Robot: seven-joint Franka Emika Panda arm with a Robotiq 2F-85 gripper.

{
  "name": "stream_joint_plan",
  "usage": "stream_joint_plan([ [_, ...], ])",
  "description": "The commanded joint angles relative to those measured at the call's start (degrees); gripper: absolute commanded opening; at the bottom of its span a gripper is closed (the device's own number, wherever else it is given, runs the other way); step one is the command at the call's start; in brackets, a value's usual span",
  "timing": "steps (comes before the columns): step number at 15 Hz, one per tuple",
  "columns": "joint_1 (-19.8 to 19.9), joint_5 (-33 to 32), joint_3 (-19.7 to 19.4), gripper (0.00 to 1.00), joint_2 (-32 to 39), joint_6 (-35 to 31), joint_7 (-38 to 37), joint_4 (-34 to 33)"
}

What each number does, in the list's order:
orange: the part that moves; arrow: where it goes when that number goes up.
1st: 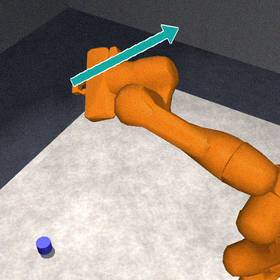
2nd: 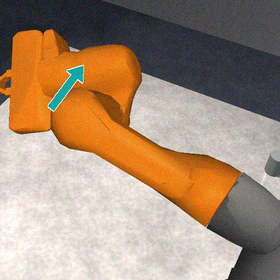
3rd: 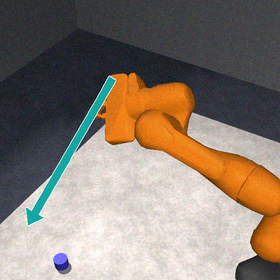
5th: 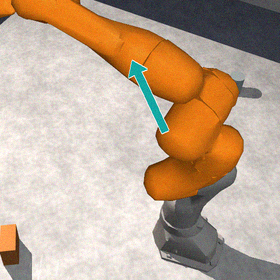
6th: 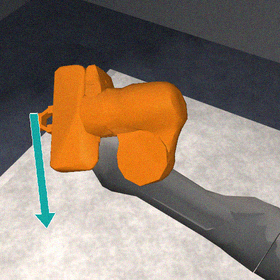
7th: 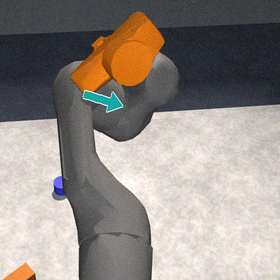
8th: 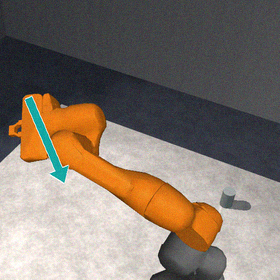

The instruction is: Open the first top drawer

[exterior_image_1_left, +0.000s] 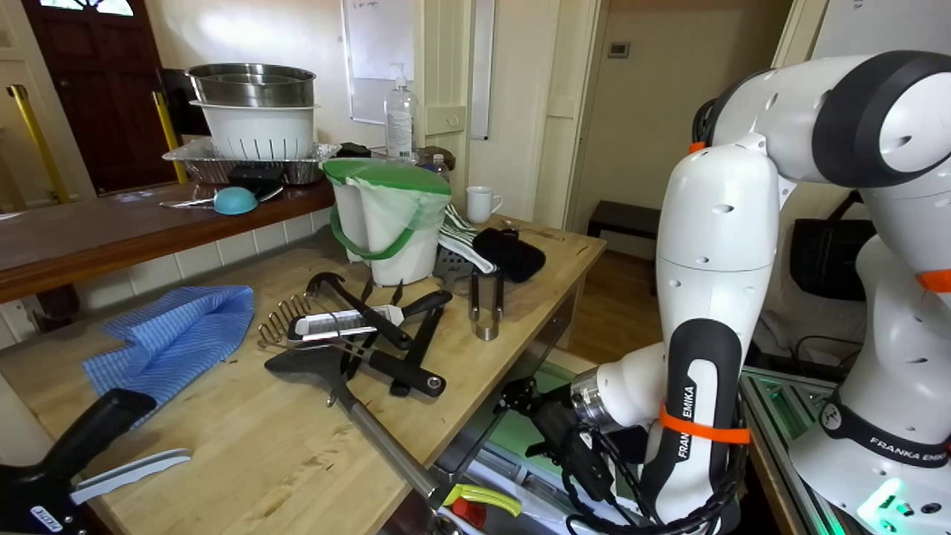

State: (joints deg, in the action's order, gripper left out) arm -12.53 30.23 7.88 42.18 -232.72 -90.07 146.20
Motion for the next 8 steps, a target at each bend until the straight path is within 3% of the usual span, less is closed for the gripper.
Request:
stream_joint_plan([
  [1,1.7,0.4,1.0,1.0,2.6,0.8,1.4,-3.0],
  [8,0.6,5.9,1.2,1.0,2.2,8.8,6.4,-2.6],
])
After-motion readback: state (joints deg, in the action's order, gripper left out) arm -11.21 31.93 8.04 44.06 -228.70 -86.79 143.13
